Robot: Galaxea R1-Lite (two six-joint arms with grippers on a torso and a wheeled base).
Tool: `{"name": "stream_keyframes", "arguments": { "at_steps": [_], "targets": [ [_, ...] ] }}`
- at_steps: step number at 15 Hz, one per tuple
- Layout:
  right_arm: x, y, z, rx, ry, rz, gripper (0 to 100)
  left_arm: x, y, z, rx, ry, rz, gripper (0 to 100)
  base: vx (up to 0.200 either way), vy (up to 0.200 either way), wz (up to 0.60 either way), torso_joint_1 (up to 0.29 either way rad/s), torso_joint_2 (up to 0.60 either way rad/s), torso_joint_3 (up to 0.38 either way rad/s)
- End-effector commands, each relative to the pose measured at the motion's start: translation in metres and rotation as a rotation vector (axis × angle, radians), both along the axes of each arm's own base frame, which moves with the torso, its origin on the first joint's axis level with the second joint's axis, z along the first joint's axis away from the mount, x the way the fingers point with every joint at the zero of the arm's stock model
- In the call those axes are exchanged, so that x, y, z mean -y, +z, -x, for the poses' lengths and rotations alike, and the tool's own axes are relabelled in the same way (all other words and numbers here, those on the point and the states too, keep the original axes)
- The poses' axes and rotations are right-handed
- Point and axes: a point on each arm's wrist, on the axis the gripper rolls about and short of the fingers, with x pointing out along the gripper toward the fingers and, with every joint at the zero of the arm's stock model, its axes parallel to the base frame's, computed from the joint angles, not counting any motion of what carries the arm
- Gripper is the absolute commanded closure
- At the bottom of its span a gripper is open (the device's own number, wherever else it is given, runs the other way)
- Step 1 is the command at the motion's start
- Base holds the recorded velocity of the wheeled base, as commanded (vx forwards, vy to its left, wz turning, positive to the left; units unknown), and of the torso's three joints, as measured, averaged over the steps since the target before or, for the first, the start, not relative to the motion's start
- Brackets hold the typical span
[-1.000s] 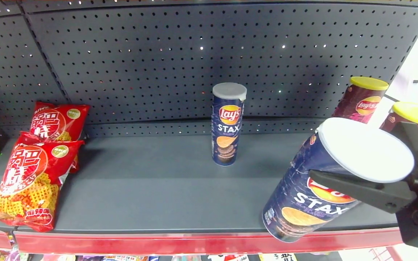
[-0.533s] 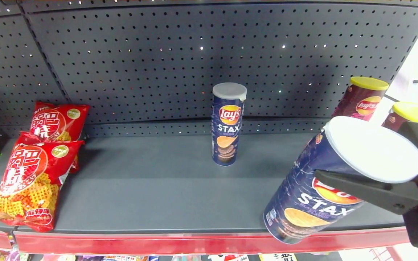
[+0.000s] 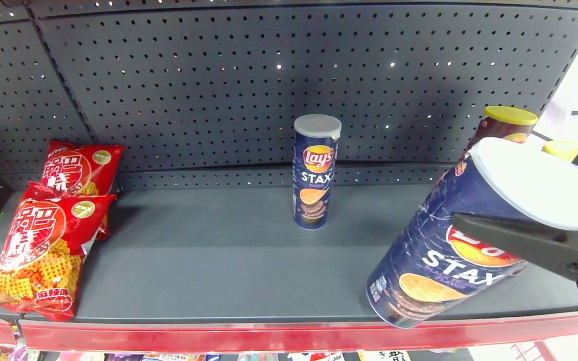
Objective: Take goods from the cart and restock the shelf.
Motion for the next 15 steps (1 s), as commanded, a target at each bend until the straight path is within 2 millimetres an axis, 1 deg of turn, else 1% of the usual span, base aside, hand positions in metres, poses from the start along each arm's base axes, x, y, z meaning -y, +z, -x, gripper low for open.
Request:
{"name": "stream_keyframes", "arguments": {
  "at_steps": [1, 2, 3, 4, 5, 7, 9, 11, 13, 14, 15],
  "targets": [
    [0.0, 0.003, -0.002, 0.006, -0.008, -0.005, 100, 0.001, 0.063, -0.016, 0.049, -0.03, -0.047, 0, 0.0, 0.0, 0.0, 0.0, 0.0, 0.0],
    [0.0, 0.004, -0.002, 0.01, -0.011, -0.008, 100, 0.002, 0.08, -0.028, 0.036, -0.046, -0.056, 0, 0.0, 0.0, 0.0, 0.0, 0.0, 0.0],
    [0.001, 0.006, -0.002, 0.016, -0.014, -0.013, 100, 0.003, 0.08, -0.045, -0.021, -0.051, -0.057, 0, 0.0, 0.0, 0.0, 0.0, 0.0, 0.0],
    [0.003, 0.006, -0.002, 0.018, -0.02, -0.015, 100, 0.004, 0.079, -0.058, -0.067, -0.065, -0.059, 0, 0.0, 0.0, 0.0, 0.0, 0.0, 0.0],
    [0.003, 0.007, -0.002, 0.021, -0.023, -0.017, 100, 0.006, 0.079, -0.078, -0.122, -0.096, -0.069, 0, 0.0, 0.0, 0.0, 0.0, 0.0, 0.0],
    [0.004, 0.007, -0.002, 0.02, -0.026, -0.018, 100, 0.009, 0.082, -0.115, -0.127, -0.121, -0.081, 0, 0.0, 0.0, 0.0, 0.0, 0.0, 0.0],
    [0.003, 0.008, -0.003, 0.014, -0.029, -0.022, 100, 0.01, 0.08, -0.13, -0.12, -0.123, -0.08, 0, 0.0, 0.0, 0.0, 0.0, 0.0, 0.0],
    [0.003, 0.009, -0.004, 0.015, -0.032, -0.024, 100, 0.011, 0.066, -0.137, -0.179, -0.125, -0.079, 0, 0.0, 0.0, 0.0, 0.0, 0.0, 0.0],
    [0.005, 0.009, -0.008, 0.012, -0.051, -0.024, 100, 0.011, 0.054, -0.14, -0.223, -0.128, -0.081, 0, 0.0, 0.0, 0.0, 0.0, 0.0, 0.0],
    [0.006, 0.01, -0.009, 0.009, -0.057, -0.028, 100, 0.012, 0.049, -0.146, -0.235, -0.129, -0.081, 0, 0.0, 0.0, 0.0, 0.0, 0.0, 0.0],
    [0.007, 0.01, -0.008, 0.001, -0.058, -0.031, 100, 0.013, 0.049, -0.155, -0.234, -0.148, -0.084, 0, 0.0, 0.0, 0.0, 0.0, 0.0, 0.0]
  ]
}}
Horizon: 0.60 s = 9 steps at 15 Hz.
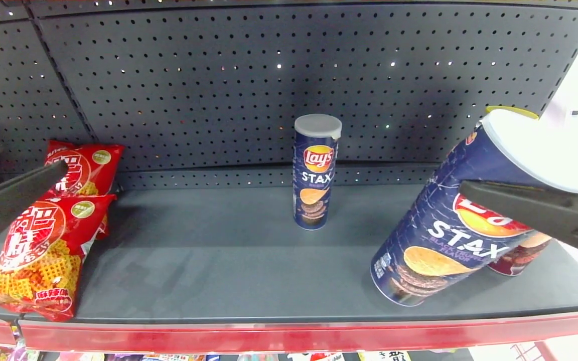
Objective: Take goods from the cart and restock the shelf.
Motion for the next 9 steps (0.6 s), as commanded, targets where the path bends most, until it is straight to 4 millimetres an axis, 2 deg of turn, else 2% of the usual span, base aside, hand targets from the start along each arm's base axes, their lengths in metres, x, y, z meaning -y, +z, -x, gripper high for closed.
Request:
{"name": "stream_keyframes", "arguments": {
  "at_steps": [1, 5, 8, 9],
  "targets": [
    [0.001, -0.001, -0.001, -0.007, -0.006, -0.001, 100, 0.003, -0.009, -0.026, -0.051, -0.054, -0.006, 0, 0.0, 0.0, 0.0, 0.0, 0.0, 0.0],
    [0.005, -0.001, -0.006, -0.012, -0.027, 0.0, 100, 0.007, -0.028, -0.079, -0.174, -0.106, -0.021, 0, 0.0, 0.0, 0.0, 0.0, 0.0, 0.0],
    [0.011, -0.001, -0.016, -0.018, -0.05, 0.005, 100, 0.011, -0.023, -0.123, -0.182, -0.124, -0.034, 0, 0.0, 0.0, 0.0, 0.0, 0.0, 0.0],
    [0.012, -0.003, -0.02, -0.025, -0.061, 0.009, 100, 0.017, -0.024, -0.131, -0.189, -0.147, -0.036, 0, 0.0, 0.0, 0.0, 0.0, 0.0, 0.0]
  ]
}}
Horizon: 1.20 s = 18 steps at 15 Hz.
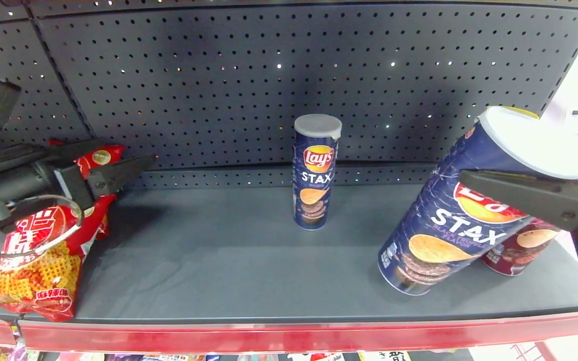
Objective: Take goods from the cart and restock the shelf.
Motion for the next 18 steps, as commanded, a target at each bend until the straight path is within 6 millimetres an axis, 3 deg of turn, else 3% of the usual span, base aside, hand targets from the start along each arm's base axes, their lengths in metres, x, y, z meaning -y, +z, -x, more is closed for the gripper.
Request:
{"name": "stream_keyframes", "arguments": {
  "at_steps": [1, 3, 8, 14, 18],
  "targets": [
    [0.002, -0.001, -0.008, -0.009, -0.029, 0.006, 100, 0.012, -0.013, -0.033, -0.069, -0.043, -0.007, 0, 0.0, 0.0, 0.0, 0.0, 0.0, 0.0],
    [0.001, -0.002, -0.013, -0.017, -0.034, 0.009, 100, 0.021, -0.02, -0.038, -0.097, -0.082, -0.009, 0, 0.0, 0.0, 0.0, 0.0, 0.0, 0.0],
    [0.001, 0.005, -0.027, -0.024, -0.055, -0.003, 100, 0.036, -0.046, -0.081, -0.142, -0.198, -0.043, 0, 0.0, 0.0, 0.0, 0.0, 0.0, 0.0],
    [0.002, 0.001, -0.031, -0.044, -0.07, 0.0, 100, 0.048, -0.07, -0.094, -0.181, -0.362, -0.083, 0, 0.0, 0.0, 0.0, 0.0, 0.0, 0.0],
    [0.004, 0.002, -0.033, -0.048, -0.082, -0.008, 100, 0.082, -0.083, -0.105, -0.201, -0.482, -0.096, 0, 0.0, 0.0, 0.0, 0.0, 0.0, 0.0]
  ]
}}
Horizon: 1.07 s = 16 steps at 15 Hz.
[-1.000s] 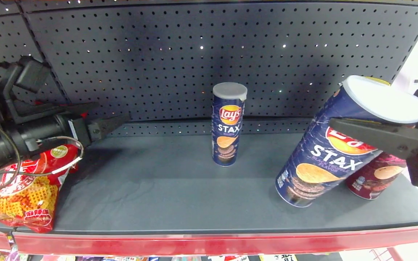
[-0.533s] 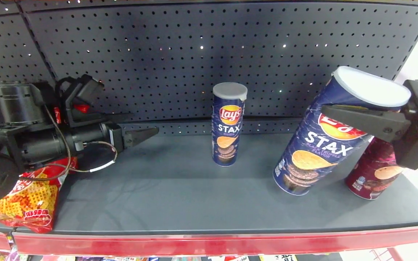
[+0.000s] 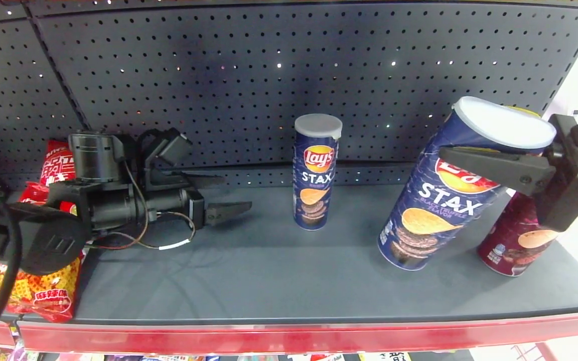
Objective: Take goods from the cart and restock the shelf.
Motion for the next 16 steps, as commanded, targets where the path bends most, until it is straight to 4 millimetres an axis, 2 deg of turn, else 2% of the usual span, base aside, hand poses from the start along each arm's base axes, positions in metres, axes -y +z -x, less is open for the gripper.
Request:
{"name": "stream_keyframes", "arguments": {
  "at_steps": [1, 4, 6, 9, 16],
  "targets": [
    [0.001, 0.0, -0.001, -0.002, -0.007, 0.0, 100, 0.025, -0.011, -0.014, -0.007, -0.063, -0.011, 0, 0.0, 0.0, 0.0, 0.0, 0.0, 0.0],
    [0.003, 0.0, -0.002, -0.001, -0.016, -0.002, 100, 0.052, -0.014, -0.015, -0.006, -0.135, -0.012, 0, 0.0, 0.0, 0.0, 0.0, 0.0, 0.0],
    [0.003, 0.0, -0.002, -0.001, -0.01, -0.002, 100, 0.059, -0.023, -0.021, -0.015, -0.157, -0.018, 0, 0.0, 0.0, 0.0, 0.0, 0.0, 0.0],
    [0.003, -0.002, -0.005, -0.008, -0.017, 0.001, 100, 0.063, -0.024, -0.029, 0.002, -0.17, -0.018, 0, 0.0, 0.0, 0.0, 0.0, 0.0, 0.0],
    [0.003, -0.002, -0.006, -0.007, -0.019, -0.003, 100, 0.089, -0.03, -0.045, 0.021, -0.212, -0.012, 0, 0.0, 0.0, 0.0, 0.0, 0.0, 0.0]
  ]
}}
